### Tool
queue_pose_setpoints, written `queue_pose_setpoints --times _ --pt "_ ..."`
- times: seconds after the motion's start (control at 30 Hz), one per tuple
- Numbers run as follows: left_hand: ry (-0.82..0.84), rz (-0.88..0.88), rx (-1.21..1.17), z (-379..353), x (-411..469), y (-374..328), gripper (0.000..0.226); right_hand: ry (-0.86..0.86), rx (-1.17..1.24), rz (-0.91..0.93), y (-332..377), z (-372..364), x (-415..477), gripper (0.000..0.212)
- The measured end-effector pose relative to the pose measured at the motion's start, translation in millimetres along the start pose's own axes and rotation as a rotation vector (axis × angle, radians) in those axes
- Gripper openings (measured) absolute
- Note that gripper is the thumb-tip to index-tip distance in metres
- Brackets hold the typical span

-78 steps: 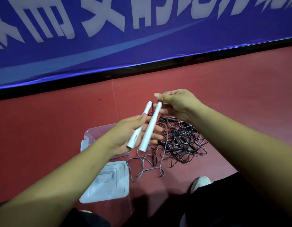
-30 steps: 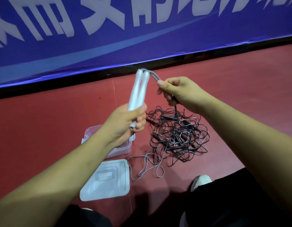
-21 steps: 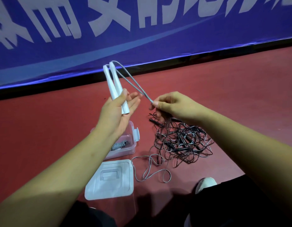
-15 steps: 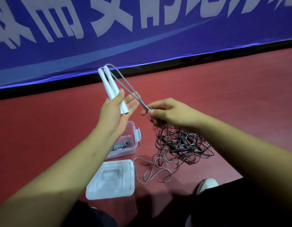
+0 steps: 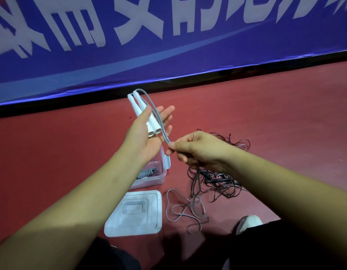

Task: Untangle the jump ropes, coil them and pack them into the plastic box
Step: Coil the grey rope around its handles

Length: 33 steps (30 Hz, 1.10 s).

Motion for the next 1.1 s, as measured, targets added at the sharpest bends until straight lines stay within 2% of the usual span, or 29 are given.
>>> queue_pose_setpoints --times 0.1,0.23,0.3,0.43,0.53,0.63,0.73,0.87,1.0,1.1 --pt "0.021 0.008 0.101 0.1 -1.1 -0.9 0.047 0.035 -0.024 -0.053 -3.4 -9.7 0.6 0.025" --pt "0.114 0.044 -0.005 -10.2 -8.1 2.4 0.04 0.073 -0.021 -0.02 1.6 -18.5 -1.9 0.031" --pt "0.076 -0.015 -0.026 -9.5 -6.5 -5.7 0.031 0.059 -0.06 0.009 5.3 -17.9 -3.8 0.031" --pt "0.001 -0.171 0.037 6.4 7.4 -36.5 0.013 0.096 -0.223 0.037 5.4 -23.3 -12.0 0.016" --pt "-0.093 -0.277 0.21 29.6 16.8 -56.2 0.019 0.123 -0.206 -0.002 3.4 -26.9 -18.0 0.019" --pt "-0.16 -0.393 0.477 41.3 19.3 -71.2 0.022 0.133 -0.278 0.062 18.2 -20.2 -23.9 0.016" --pt "-0.196 -0.38 0.538 51.7 21.8 -72.9 0.023 0.138 -0.348 0.146 36.4 -10.4 -34.5 0.017" --pt "-0.115 -0.29 0.808 44.1 17.0 -53.1 0.016 0.027 -0.358 0.272 59.3 7.7 -45.6 0.018" --pt "-0.019 -0.206 0.883 32.9 9.8 -34.0 0.008 -0.206 -0.395 0.321 76.4 43.8 -50.1 0.018" --pt "0.088 -0.12 0.877 25.7 7.5 -21.0 0.006 -0.32 -0.407 0.337 83.0 65.7 -51.8 0.018"
Point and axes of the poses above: each hand's wrist, its own x-axis towards the middle knuckle, its own z-axis out of the back of the hand, y = z × x, the point moved 7 cm from there along x, towards the middle knuckle, and after that the axes turned 1 degree about z, right-handed, at the moved point
